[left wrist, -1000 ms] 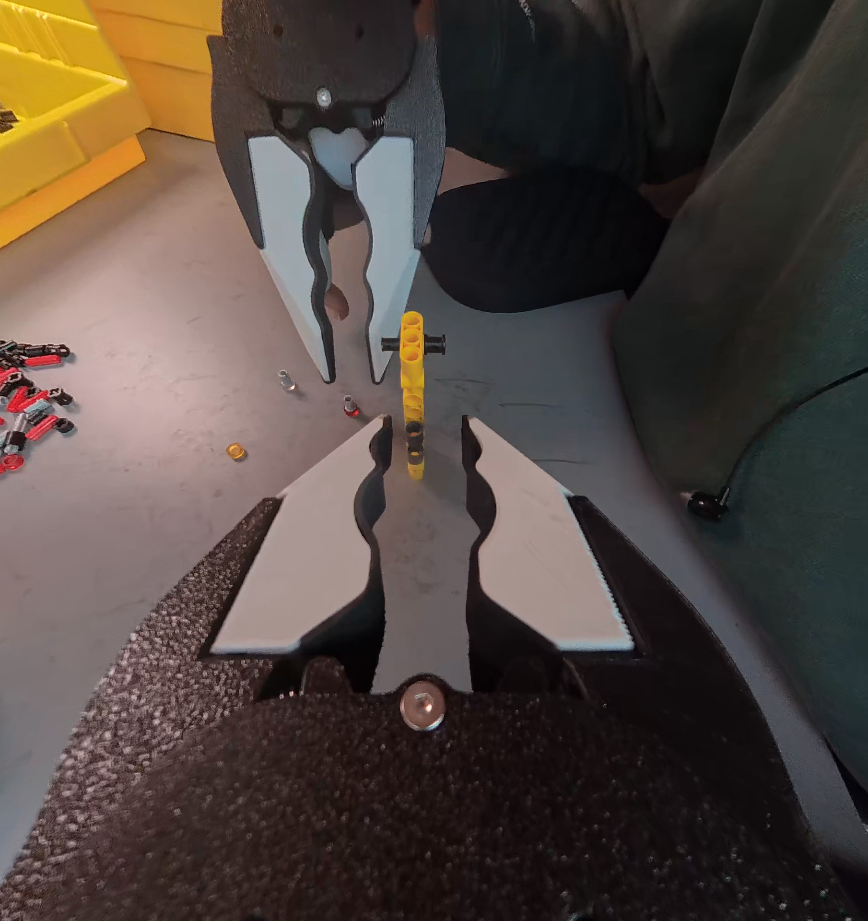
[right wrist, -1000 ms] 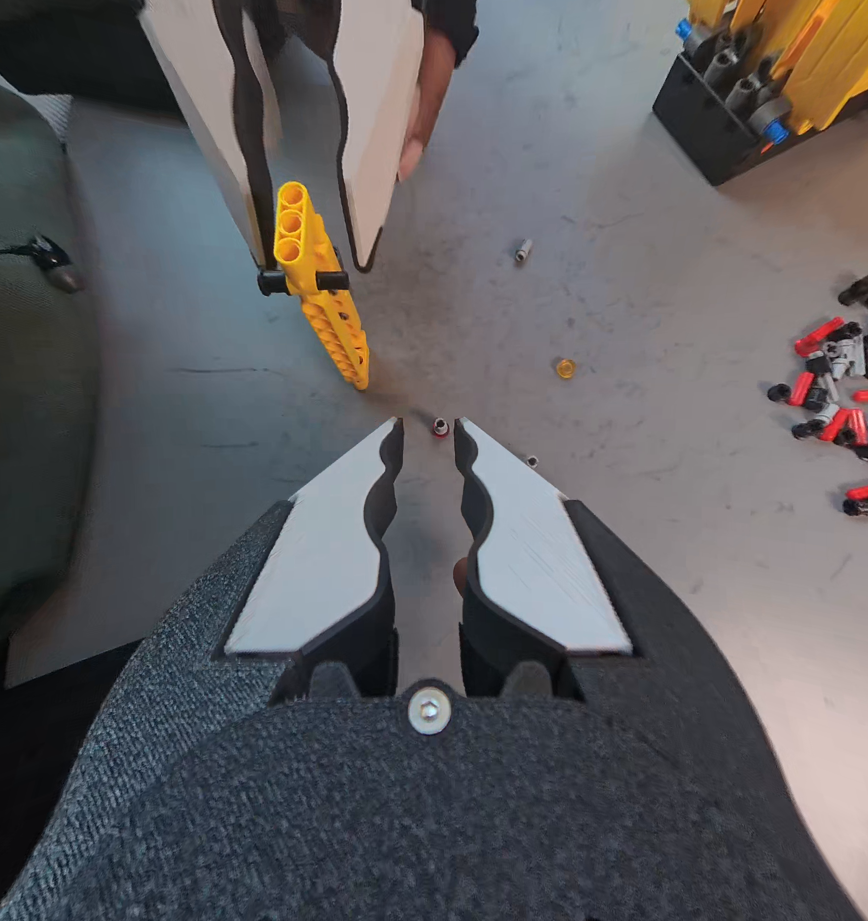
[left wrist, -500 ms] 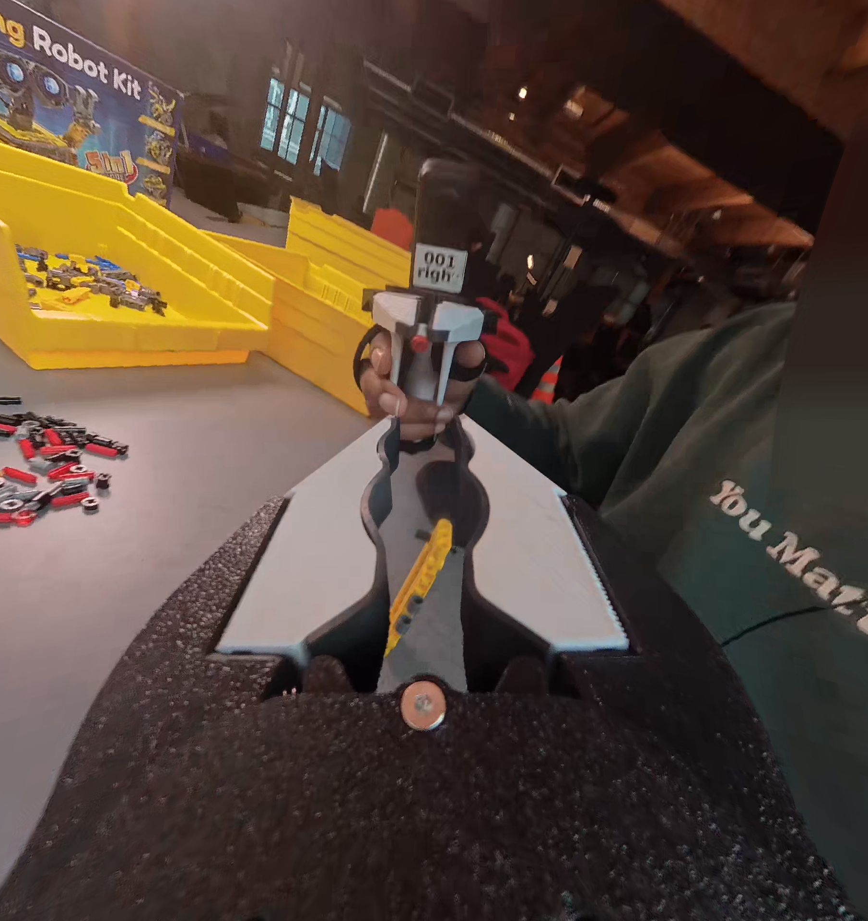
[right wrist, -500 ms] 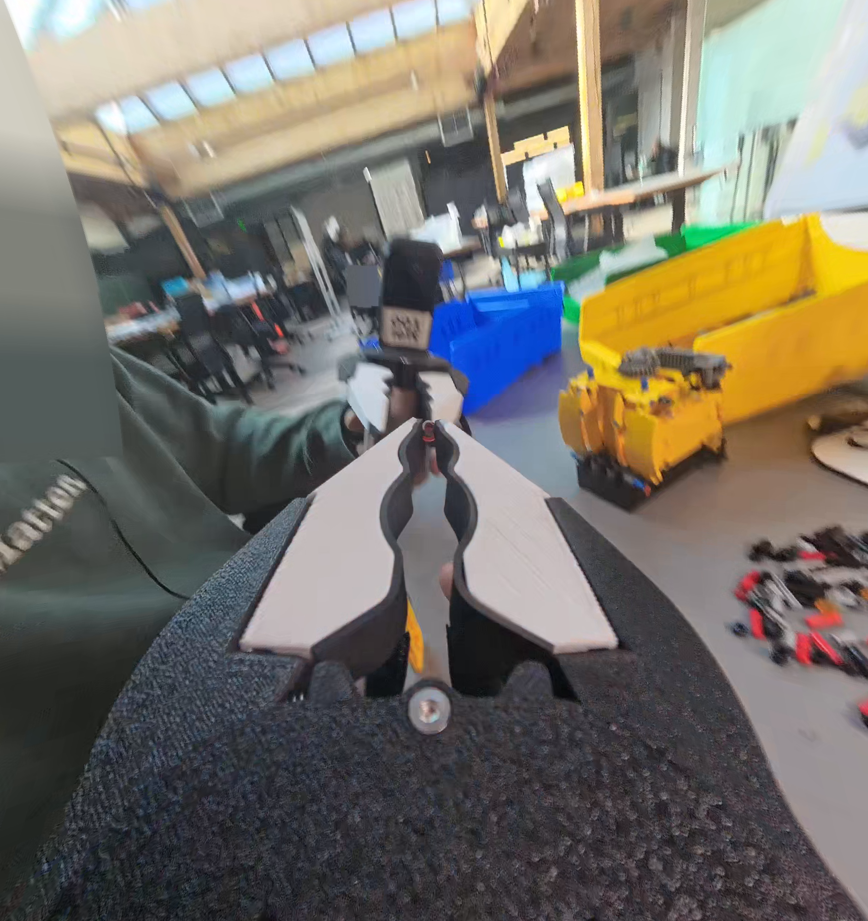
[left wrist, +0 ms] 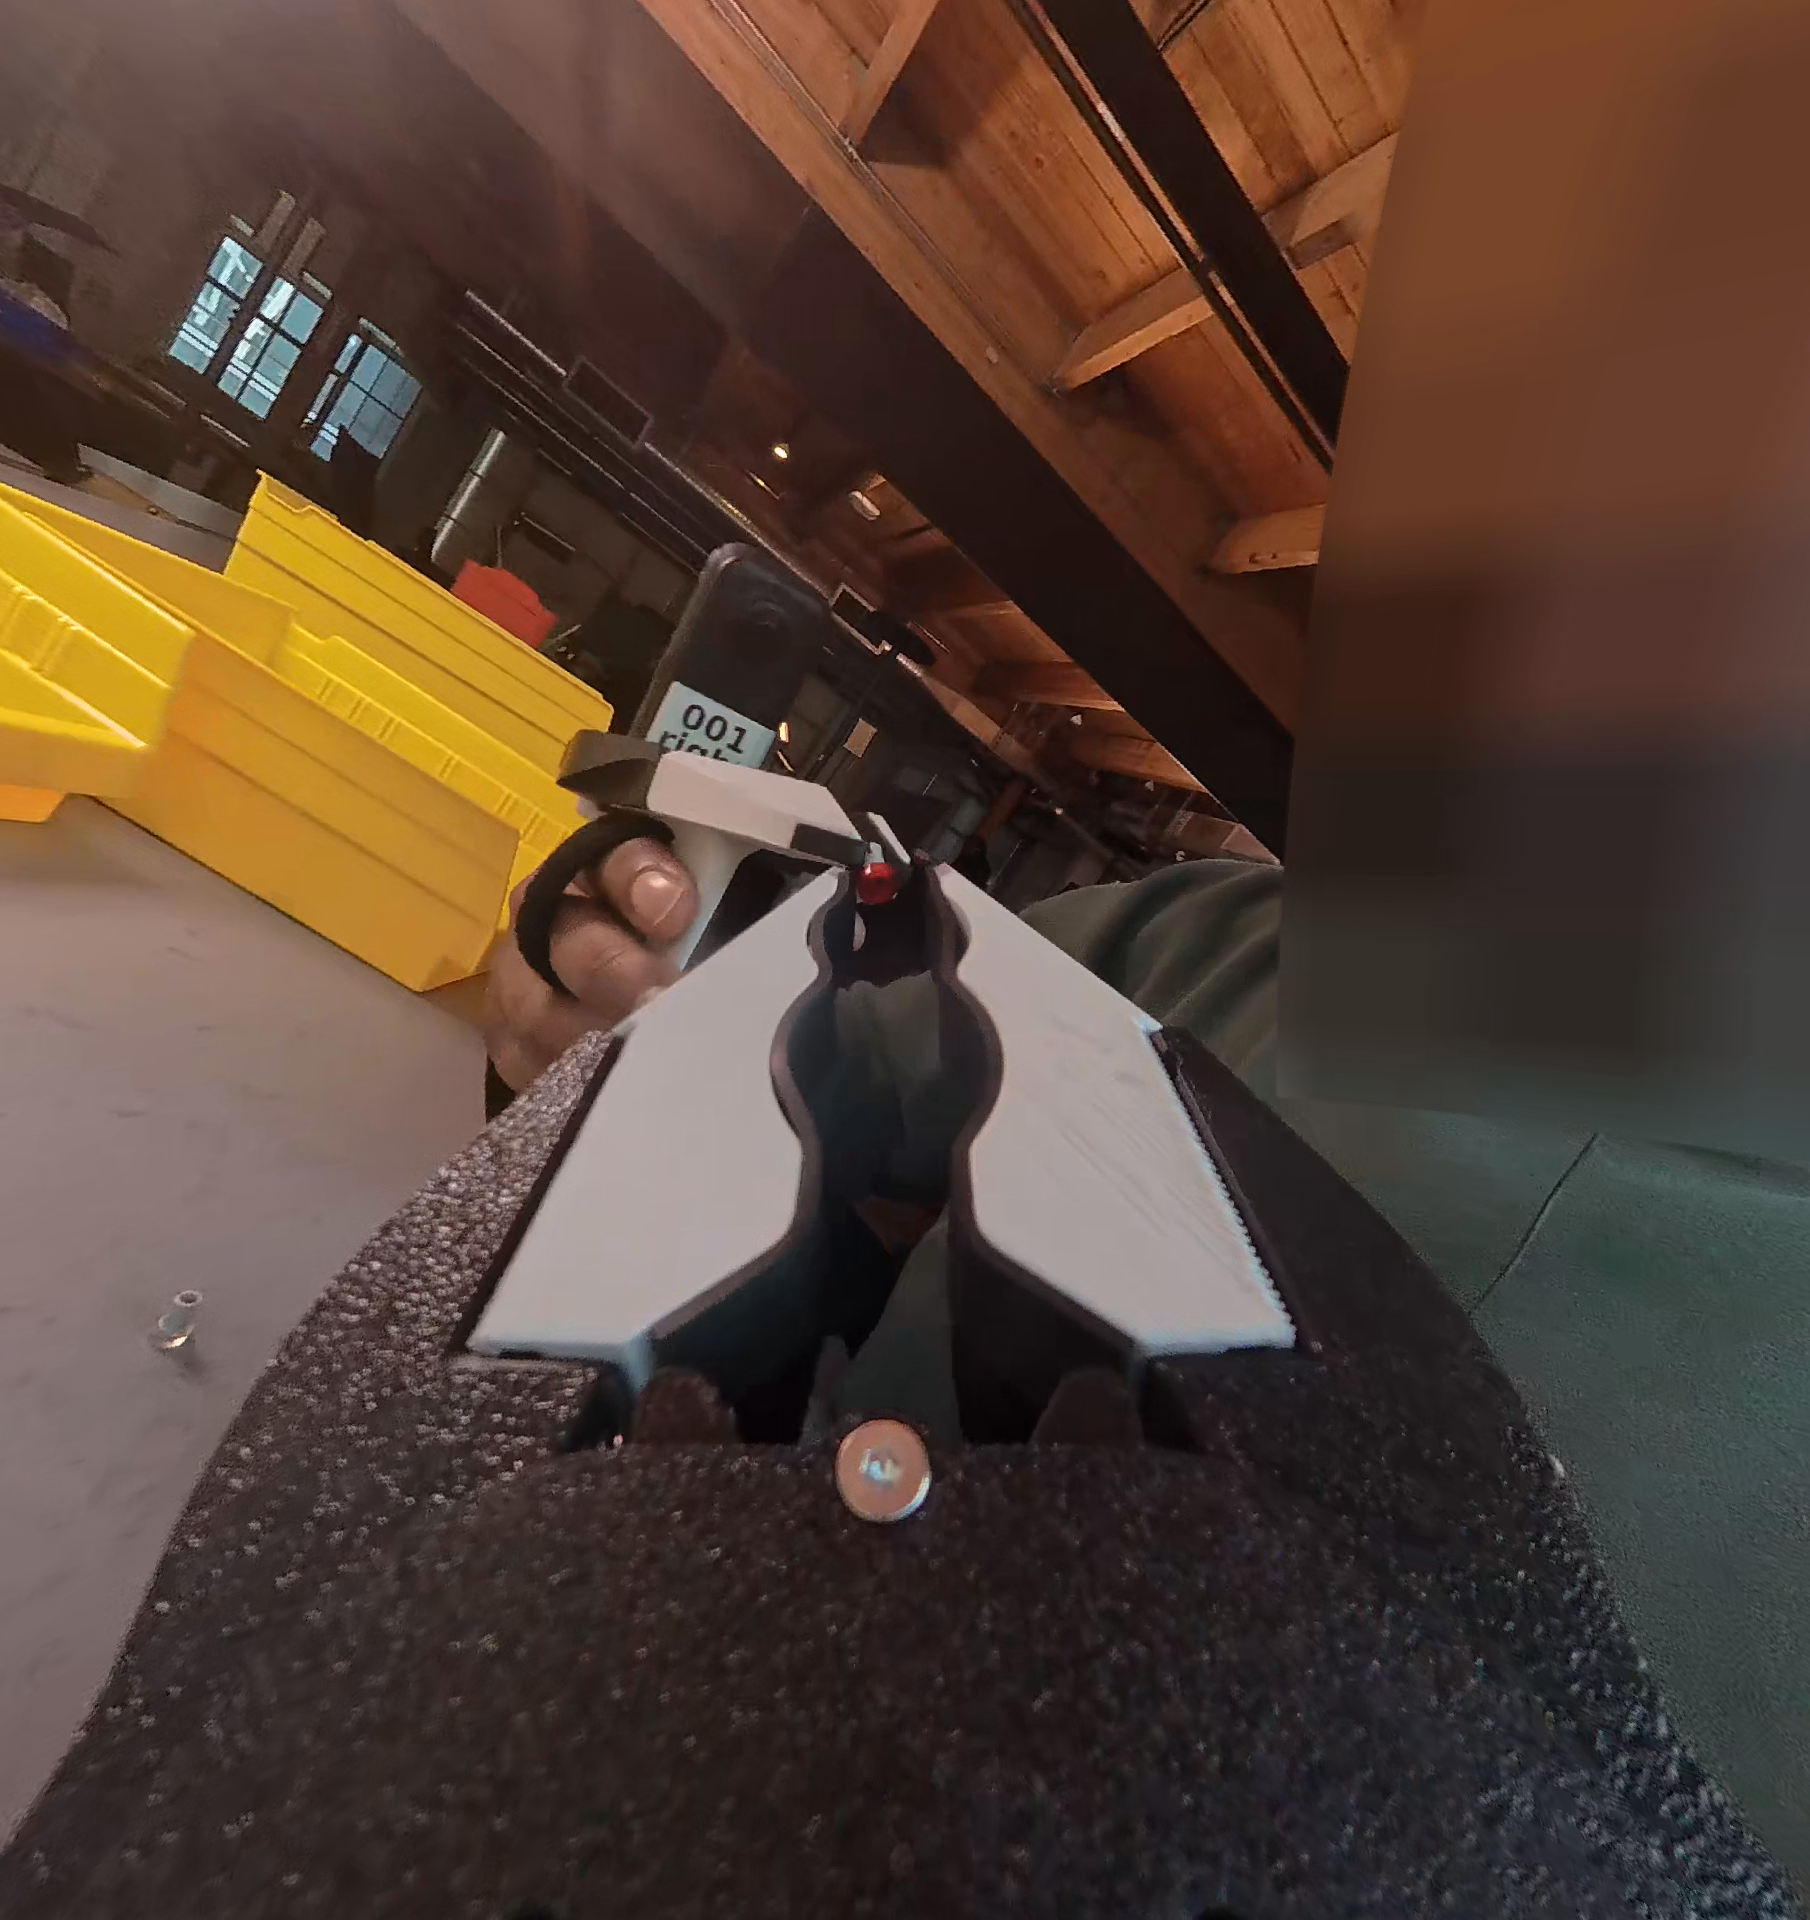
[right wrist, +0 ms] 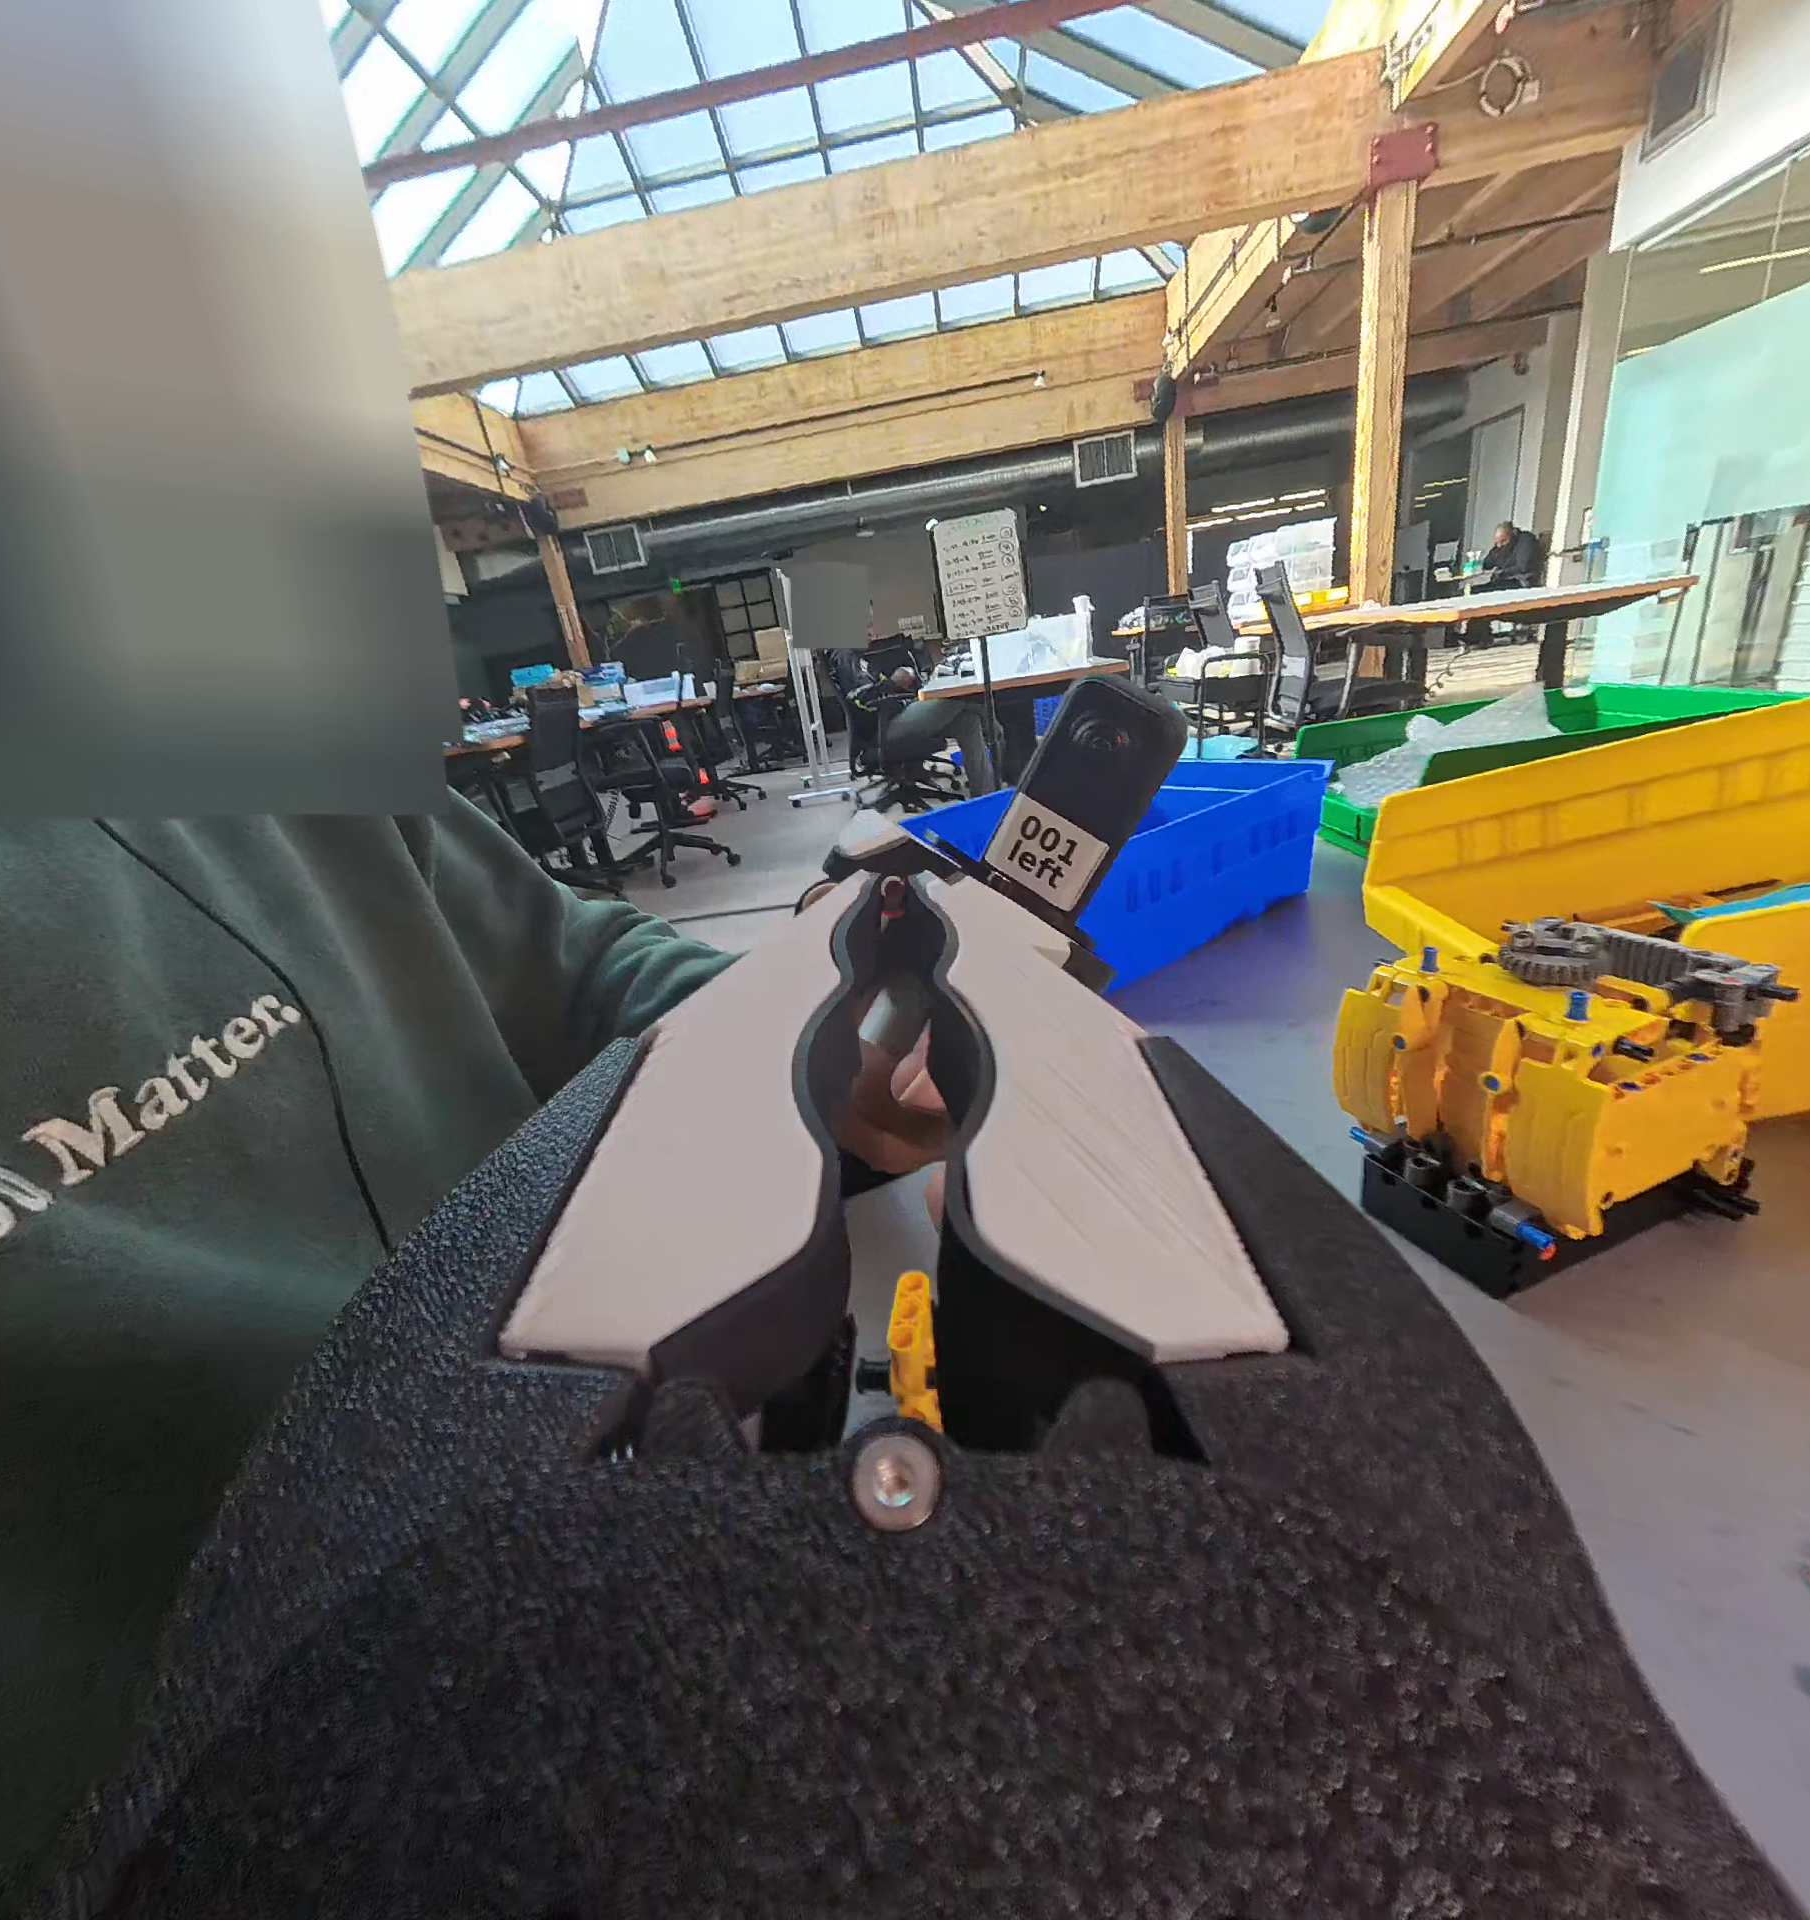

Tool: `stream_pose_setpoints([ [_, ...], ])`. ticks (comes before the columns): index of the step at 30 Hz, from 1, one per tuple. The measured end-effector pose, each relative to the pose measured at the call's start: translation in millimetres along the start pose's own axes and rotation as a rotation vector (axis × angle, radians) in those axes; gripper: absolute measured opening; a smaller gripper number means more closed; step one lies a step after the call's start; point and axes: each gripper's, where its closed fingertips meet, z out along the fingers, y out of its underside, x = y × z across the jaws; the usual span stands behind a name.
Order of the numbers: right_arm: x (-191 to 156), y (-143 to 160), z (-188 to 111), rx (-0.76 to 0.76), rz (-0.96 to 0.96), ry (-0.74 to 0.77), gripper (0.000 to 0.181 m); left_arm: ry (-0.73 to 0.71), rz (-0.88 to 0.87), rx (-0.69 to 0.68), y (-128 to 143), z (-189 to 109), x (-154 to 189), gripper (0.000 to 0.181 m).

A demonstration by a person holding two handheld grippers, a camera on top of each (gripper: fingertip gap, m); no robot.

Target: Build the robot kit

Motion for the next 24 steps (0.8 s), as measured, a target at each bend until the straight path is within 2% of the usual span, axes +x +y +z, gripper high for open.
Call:
stream_pose_setpoints([
  [9, 17.6, 21.1, -8.9, -0.251, -0.442, 0.195, 0.004, -0.176, 0.035, -0.064, 7.7, -9.5, -28.2, 0.006],
  [14, 30.2, 31.2, -11.0, -0.365, -0.624, 0.303, 0.004, -0.253, 0.043, -0.059, 5.2, -15.2, -38.6, 0.006],
  [19, 42.6, 37.6, -11.3, -0.415, -0.666, 0.392, 0.004, -0.334, 0.051, -0.035, 2.7, -20.4, -49.8, 0.006],
  [22, 52.0, 42.0, -11.7, -0.437, -0.669, 0.457, 0.004, -0.426, 0.145, -0.035, 1.0, -23.6, -57.3, 0.006],
  [24, 50.3, 40.9, -9.5, -0.408, -0.639, 0.449, 0.004, -0.422, 0.189, -0.009, -3.4, -23.4, -53.9, 0.007],
])
